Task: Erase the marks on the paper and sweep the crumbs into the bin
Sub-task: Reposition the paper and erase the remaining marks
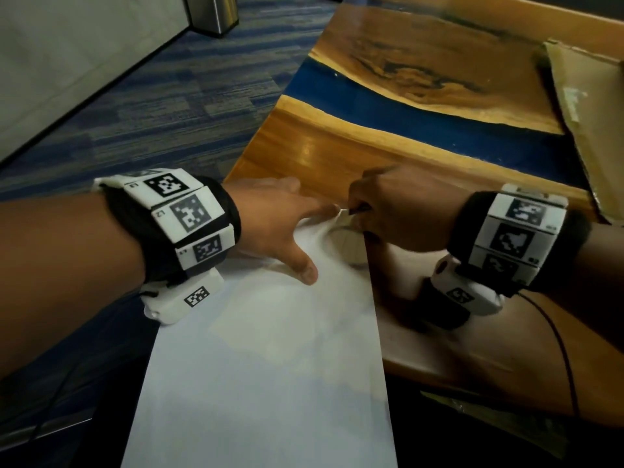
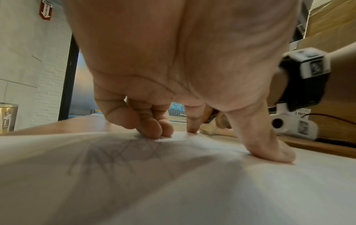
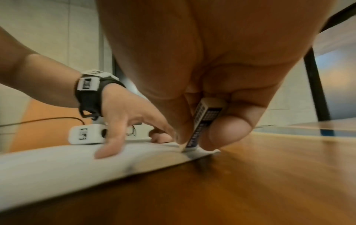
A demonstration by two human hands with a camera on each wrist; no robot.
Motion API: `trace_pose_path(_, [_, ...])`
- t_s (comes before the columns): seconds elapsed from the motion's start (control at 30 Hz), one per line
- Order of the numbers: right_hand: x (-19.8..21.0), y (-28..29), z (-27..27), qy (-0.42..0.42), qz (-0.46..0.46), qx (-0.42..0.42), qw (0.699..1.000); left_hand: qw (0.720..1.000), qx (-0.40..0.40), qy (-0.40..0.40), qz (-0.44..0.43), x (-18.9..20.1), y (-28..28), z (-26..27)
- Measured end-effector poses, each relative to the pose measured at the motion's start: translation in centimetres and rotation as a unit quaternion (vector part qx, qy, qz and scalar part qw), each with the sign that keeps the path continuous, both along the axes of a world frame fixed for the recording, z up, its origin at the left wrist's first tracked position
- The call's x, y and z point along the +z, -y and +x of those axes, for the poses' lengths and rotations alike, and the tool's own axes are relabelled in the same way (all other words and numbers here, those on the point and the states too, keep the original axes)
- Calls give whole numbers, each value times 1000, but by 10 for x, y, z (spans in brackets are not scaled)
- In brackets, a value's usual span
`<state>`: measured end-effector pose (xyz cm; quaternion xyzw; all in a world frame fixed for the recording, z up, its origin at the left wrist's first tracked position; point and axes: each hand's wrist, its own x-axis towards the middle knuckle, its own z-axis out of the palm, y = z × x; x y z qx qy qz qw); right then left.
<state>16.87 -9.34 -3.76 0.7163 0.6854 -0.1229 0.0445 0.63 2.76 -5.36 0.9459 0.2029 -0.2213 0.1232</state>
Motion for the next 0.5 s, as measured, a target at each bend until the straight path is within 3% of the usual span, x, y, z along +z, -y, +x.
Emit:
trace_pose_path(0.13, [-4,4,-11,-33,-24,85,996,1000,-10,3,4,2,-2,0])
trace_pose_path(0.23, [1,0,2,0,-3,32,999,1000,-15,-13,8,3,-1,1])
trace_pose_path(0.37, [-4,10,-10,-45,-37,137,989,999,-21,-22,12,5,-3,0])
trace_pose_path(0.5, [1,9,9,2,-2,64,998,998,-35,-53,29,8,-3,4])
